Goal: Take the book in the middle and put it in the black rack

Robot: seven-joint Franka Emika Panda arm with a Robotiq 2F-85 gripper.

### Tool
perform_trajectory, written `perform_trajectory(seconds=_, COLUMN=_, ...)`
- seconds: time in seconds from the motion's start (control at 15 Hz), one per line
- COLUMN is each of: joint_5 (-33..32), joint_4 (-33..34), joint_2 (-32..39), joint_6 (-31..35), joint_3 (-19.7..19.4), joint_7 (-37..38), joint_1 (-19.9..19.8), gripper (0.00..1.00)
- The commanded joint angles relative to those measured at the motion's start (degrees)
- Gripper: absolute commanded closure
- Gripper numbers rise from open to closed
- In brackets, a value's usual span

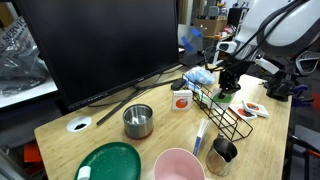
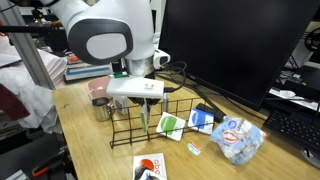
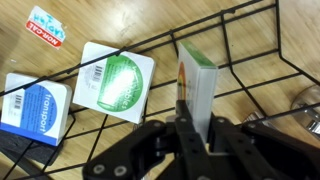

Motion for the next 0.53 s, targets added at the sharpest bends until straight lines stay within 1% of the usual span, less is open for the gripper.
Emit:
perform_trajectory(seconds=0.0, joint_5=0.6, joint_4=2.7, joint_2=2.2, joint_6=-1.4, joint_3=1.1, joint_7=-5.1, joint_1=-1.1, gripper=0.96)
perform_trajectory(seconds=0.13, joint_5=-0.7, joint_4=3.6, joint_2=3.4, joint_6=-1.3, joint_3=1.3, joint_7=-6.5, joint_1=-1.5, gripper=0.96)
perform_trajectory(seconds=0.47, joint_5=-1.3, joint_4=6.1, joint_2=5.6, joint_6=-3.4, joint_3=2.1, joint_7=-11.6, joint_1=-2.6, gripper=0.96)
